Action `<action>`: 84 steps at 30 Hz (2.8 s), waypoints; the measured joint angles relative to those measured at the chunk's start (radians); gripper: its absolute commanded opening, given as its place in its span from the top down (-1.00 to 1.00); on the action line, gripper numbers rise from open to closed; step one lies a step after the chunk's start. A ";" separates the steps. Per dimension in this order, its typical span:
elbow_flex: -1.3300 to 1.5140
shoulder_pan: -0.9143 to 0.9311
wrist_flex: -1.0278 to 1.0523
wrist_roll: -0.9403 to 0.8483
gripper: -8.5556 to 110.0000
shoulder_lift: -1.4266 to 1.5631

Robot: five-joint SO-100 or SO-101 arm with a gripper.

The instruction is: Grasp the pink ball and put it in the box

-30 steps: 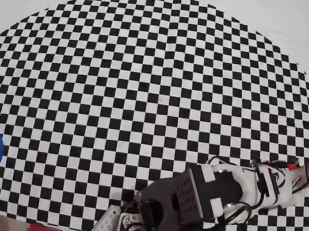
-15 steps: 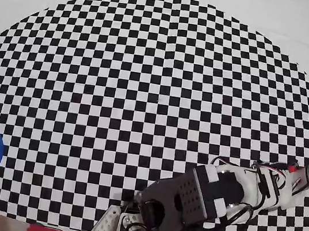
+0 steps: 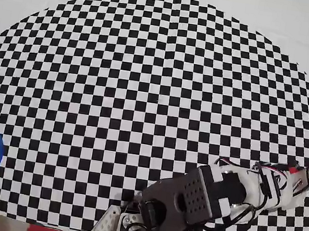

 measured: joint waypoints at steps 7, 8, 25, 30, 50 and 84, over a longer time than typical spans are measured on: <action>-0.005 0.000 0.000 0.000 0.41 -0.008; -0.005 0.000 0.000 0.000 0.41 -0.009; -0.048 -0.002 0.000 0.000 0.41 -0.054; -0.051 -0.002 0.000 0.000 0.41 -0.063; -0.071 -0.009 0.000 0.000 0.41 -0.087; -0.104 -0.009 0.000 0.000 0.41 -0.127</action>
